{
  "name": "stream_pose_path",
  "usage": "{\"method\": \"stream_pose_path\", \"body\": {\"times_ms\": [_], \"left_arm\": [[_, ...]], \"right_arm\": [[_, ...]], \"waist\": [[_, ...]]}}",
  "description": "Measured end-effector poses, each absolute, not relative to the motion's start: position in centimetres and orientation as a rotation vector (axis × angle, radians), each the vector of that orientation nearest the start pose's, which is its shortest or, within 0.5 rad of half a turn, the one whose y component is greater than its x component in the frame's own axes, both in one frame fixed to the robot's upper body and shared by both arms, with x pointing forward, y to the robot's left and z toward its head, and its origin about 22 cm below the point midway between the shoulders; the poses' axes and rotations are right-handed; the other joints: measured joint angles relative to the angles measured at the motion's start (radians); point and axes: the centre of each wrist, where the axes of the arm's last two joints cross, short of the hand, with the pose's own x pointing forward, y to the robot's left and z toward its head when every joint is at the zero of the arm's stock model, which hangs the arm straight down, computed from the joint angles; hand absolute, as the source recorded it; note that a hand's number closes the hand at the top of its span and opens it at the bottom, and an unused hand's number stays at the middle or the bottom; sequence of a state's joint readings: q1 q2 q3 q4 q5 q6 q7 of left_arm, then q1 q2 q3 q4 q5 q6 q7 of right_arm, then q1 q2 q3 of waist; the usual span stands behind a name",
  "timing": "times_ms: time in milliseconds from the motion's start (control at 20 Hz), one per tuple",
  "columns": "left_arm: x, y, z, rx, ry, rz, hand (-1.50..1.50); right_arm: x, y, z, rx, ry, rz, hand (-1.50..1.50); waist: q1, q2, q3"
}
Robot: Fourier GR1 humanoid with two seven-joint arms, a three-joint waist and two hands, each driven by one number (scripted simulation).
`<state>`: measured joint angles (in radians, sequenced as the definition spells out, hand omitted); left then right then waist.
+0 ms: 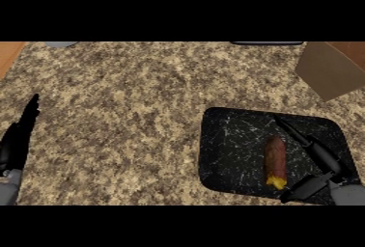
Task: Pick the sweet potato from the tray and place it in the cardboard box
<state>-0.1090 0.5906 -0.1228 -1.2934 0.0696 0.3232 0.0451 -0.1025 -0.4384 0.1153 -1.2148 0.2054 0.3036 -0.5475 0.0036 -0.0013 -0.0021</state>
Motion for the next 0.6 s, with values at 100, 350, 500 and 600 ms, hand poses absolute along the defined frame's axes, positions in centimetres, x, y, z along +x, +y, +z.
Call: {"method": "stream_pose_path", "body": {"times_ms": [100,350,500,600], "left_arm": [[26.1,36.4,1.9,0.648,-1.363,-0.211,0.0],[26.3,36.3,1.8,0.646,-1.36,-0.212,0.0],[26.4,36.1,1.8,0.652,-1.36,-0.211,0.0],[26.2,36.2,1.8,0.647,-1.359,-0.212,0.0]], "right_arm": [[26.1,-32.4,-2.0,0.015,-1.632,0.833,-1.5],[26.9,-31.1,-1.9,0.007,-1.618,0.857,-1.5],[26.9,-30.5,-1.7,0.01,-1.609,0.865,-1.5],[26.7,-30.0,-1.5,0.016,-1.615,0.867,-1.5]], "waist": [[-0.001,0.0,0.0],[-0.003,0.0,0.0],[-0.004,0.0,0.0],[-0.004,0.0,0.0]]}}
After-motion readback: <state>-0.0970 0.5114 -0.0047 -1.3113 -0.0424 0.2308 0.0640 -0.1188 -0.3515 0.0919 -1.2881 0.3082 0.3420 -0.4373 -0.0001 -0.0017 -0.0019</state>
